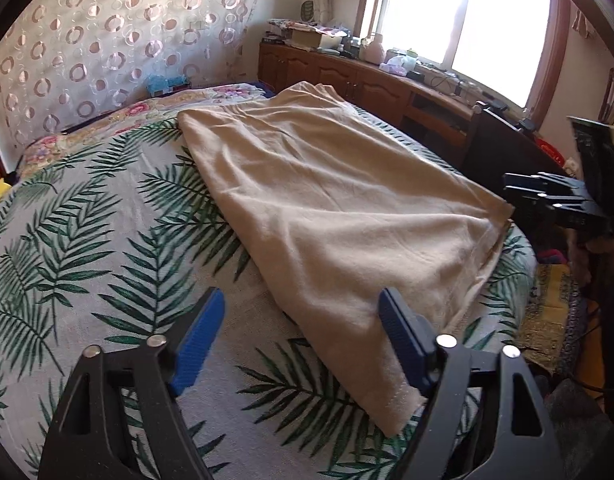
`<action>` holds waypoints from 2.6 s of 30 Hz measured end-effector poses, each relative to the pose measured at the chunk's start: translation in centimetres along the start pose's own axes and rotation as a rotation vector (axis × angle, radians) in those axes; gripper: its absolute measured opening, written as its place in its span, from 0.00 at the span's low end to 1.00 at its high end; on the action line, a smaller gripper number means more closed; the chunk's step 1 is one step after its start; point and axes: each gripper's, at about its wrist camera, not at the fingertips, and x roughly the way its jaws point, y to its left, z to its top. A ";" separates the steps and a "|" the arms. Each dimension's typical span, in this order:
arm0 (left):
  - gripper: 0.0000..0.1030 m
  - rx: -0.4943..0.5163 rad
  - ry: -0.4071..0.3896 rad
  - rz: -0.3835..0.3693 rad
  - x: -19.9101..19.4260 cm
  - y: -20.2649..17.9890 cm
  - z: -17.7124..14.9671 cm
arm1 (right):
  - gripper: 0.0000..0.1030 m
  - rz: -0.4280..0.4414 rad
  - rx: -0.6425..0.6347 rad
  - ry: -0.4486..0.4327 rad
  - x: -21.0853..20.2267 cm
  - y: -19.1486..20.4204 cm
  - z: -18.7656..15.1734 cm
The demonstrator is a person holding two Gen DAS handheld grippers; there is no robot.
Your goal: Fold small clothes
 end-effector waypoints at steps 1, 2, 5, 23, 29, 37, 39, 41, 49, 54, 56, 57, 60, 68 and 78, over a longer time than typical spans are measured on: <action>0.68 -0.004 0.003 -0.016 0.0 0.0 0.0 | 0.52 0.004 0.005 0.005 0.6 0.1 0.1; 0.67 -0.001 0.003 -0.014 -0.1 -0.1 0.0 | 0.52 0.002 0.006 0.017 1.2 0.3 0.0; 0.53 0.012 0.012 -0.013 0.0 -0.4 -0.1 | 0.52 0.015 -0.002 0.052 2.9 0.7 -0.3; 0.45 0.034 0.083 -0.058 0.7 -1.5 -1.6 | 0.25 0.062 -0.054 0.102 3.9 1.8 -1.1; 0.17 0.048 0.085 -0.109 0.6 -1.8 -1.6 | 0.09 0.094 -0.045 0.080 3.9 2.1 -1.4; 0.08 0.014 -0.015 -0.125 -1.9 -1.0 1.0 | 0.09 0.107 -0.014 -0.062 1.8 1.7 0.3; 0.08 -0.003 -0.053 -0.126 -2.6 -0.3 2.4 | 0.09 0.106 -0.019 -0.097 1.4 1.7 1.5; 0.08 -0.009 -0.081 -0.117 -2.8 0.4 3.8 | 0.09 0.110 -0.034 -0.127 1.3 1.7 3.1; 0.08 -0.053 -0.138 -0.077 -1.2 4.1 9.9 | 0.09 0.114 -0.061 -0.210 3.4 1.2 9.3; 0.08 -0.067 -0.146 -0.031 0.5 6.4 13.4 | 0.09 0.122 -0.091 -0.221 6.2 1.2 13.0; 0.08 -0.082 -0.141 -0.016 1.6 7.7 14.6 | 0.09 0.124 -0.103 -0.220 7.7 1.2 14.5; 0.08 -0.092 -0.138 -0.011 2.2 8.2 15.1 | 0.09 0.128 -0.105 -0.217 8.8 1.1 15.3; 0.08 -0.105 -0.123 0.010 4.1 9.8 16.4 | 0.09 0.132 -0.099 -0.194 11.5 0.9 17.0; 0.08 -0.127 -0.058 0.026 9.2 12.5 18.2 | 0.09 0.111 -0.085 -0.071 18.5 0.6 18.9; 0.43 -0.092 -0.051 0.076 9.8 13.5 17.8 | 0.48 0.053 -0.074 -0.071 17.5 0.2 20.9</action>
